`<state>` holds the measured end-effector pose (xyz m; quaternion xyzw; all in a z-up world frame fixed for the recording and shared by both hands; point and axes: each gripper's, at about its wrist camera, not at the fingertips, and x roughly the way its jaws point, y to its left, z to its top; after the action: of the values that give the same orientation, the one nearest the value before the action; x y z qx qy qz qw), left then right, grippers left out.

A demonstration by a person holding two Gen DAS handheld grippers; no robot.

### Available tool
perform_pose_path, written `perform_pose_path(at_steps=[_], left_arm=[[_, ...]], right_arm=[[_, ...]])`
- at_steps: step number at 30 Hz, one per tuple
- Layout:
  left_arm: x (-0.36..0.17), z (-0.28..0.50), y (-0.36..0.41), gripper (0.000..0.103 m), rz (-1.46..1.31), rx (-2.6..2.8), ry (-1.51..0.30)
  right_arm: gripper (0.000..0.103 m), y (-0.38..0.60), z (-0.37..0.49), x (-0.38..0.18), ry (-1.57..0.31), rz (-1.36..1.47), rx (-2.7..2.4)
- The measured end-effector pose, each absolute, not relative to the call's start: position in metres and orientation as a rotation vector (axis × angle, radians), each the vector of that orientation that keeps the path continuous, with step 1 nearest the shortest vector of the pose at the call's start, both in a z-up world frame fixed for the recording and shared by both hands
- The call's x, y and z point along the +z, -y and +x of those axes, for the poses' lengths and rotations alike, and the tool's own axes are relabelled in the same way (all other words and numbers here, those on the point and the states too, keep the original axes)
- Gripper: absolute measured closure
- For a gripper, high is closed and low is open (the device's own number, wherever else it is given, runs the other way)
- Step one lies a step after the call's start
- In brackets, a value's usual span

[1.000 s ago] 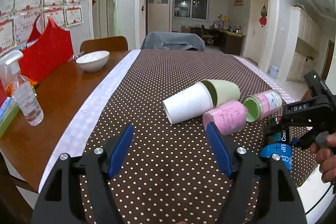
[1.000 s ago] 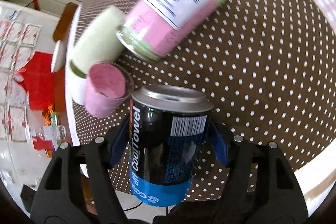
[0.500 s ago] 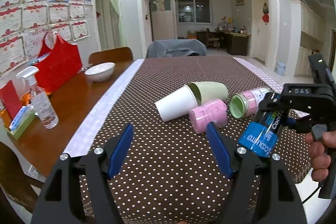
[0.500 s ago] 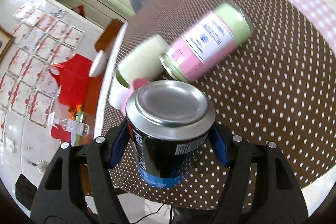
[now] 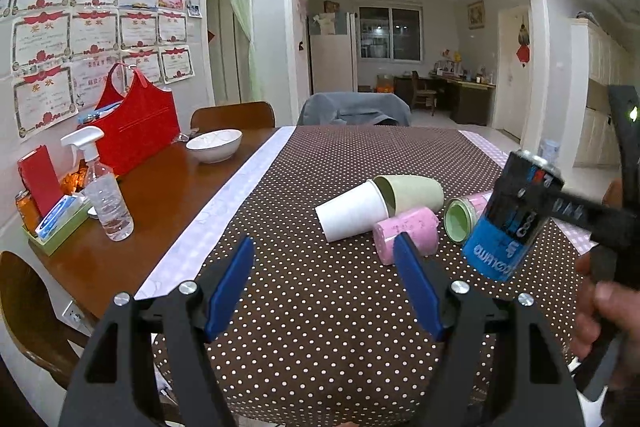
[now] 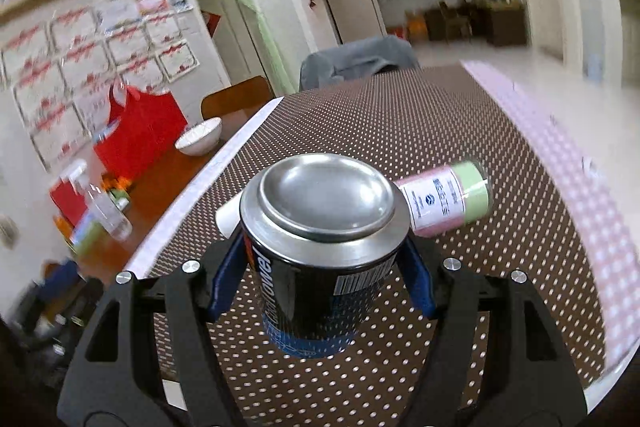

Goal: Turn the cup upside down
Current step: 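Lower the upright can onto the tablecloth and open the right tool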

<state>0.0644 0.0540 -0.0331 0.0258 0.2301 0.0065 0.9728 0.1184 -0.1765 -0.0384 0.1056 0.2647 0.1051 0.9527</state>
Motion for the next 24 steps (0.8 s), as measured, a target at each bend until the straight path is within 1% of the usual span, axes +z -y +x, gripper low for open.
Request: perform_pose_path(at_steps=[9, 24], left_arm=[[-0.037, 0.061, -0.059, 0.032, 0.035, 0.013, -0.476], [-0.041, 0.061, -0.059, 0.032, 0.037, 0.006, -0.490]], right_arm=[[0.036, 0.149, 0.121, -0.053, -0.480, 0.009, 0.184], [0.036, 0.140, 0.137, -0.078, -0.527, -0.050, 0.163]])
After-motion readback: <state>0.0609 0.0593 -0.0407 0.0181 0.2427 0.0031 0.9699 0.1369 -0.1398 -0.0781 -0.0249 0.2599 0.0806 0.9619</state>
